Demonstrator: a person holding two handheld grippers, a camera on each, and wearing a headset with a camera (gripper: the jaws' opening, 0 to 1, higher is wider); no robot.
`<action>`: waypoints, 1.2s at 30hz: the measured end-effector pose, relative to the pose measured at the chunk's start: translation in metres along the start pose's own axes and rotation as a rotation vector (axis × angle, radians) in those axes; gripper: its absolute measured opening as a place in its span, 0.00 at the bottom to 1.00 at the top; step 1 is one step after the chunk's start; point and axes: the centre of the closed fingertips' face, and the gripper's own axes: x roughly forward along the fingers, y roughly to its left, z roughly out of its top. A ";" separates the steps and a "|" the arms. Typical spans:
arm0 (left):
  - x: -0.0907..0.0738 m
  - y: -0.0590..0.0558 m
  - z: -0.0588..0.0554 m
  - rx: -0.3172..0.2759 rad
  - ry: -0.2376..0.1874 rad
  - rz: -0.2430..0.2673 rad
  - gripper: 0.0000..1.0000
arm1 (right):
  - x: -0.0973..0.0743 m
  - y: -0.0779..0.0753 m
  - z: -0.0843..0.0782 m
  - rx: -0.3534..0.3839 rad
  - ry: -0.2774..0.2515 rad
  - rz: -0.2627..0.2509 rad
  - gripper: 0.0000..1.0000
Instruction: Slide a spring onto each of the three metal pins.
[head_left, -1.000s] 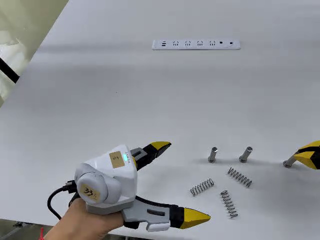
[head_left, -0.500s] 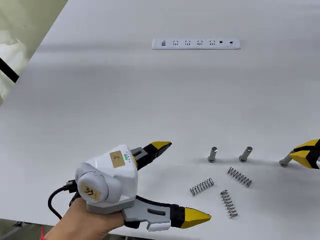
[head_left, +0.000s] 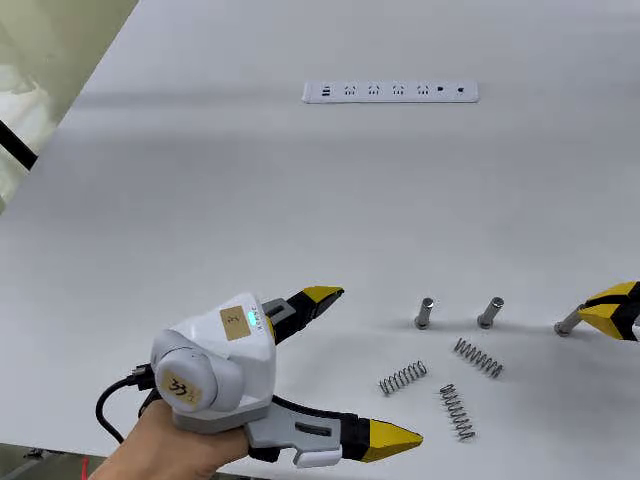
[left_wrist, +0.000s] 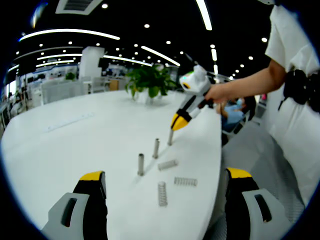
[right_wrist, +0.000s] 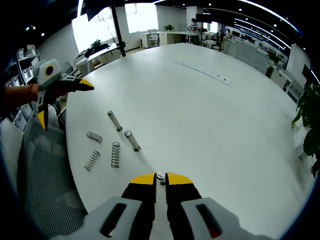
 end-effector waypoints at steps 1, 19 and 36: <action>0.000 0.000 0.000 0.001 0.000 0.000 1.00 | 0.000 0.000 0.000 0.001 0.000 0.000 0.08; 0.001 -0.001 0.001 0.001 -0.002 -0.001 1.00 | 0.000 0.000 0.000 -0.004 0.000 -0.001 0.09; 0.000 -0.001 0.001 0.001 -0.004 0.000 1.00 | 0.000 -0.001 0.000 -0.009 -0.005 -0.006 0.12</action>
